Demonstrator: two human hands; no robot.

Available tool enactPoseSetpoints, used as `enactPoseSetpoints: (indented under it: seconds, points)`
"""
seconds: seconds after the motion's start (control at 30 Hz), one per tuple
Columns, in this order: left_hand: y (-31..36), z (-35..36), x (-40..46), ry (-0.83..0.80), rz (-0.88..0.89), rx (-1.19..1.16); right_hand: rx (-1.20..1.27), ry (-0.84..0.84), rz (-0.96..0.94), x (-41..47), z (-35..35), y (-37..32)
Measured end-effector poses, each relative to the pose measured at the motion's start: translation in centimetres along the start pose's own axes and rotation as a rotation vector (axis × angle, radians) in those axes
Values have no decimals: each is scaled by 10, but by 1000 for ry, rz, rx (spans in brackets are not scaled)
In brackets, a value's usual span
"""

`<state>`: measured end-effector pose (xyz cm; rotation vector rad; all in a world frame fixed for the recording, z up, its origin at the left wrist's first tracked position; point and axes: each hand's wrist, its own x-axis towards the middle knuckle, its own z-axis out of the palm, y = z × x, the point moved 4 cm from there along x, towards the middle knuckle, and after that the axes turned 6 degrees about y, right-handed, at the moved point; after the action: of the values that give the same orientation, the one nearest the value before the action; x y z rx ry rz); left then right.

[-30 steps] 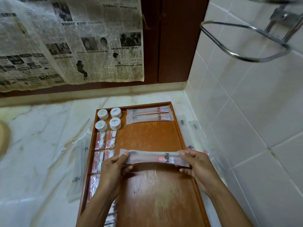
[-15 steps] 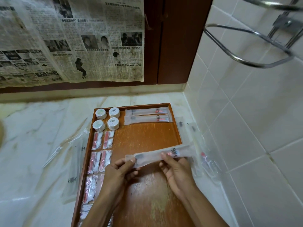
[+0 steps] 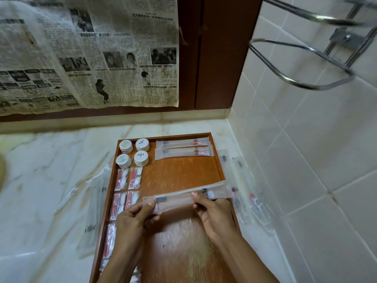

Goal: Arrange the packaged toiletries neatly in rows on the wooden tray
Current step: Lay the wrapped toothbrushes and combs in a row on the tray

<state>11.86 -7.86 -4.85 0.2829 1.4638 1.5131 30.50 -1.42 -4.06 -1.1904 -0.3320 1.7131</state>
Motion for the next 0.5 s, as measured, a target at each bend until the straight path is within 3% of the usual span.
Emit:
enactPoseSetpoints:
  seconds: [0.23,0.5]
  points:
    - [12,2,1,-74,-10,17,19,-122,63,-5,6,0]
    - [5,8,-9,-66,7,-25,195,-16,131,-8,15,7]
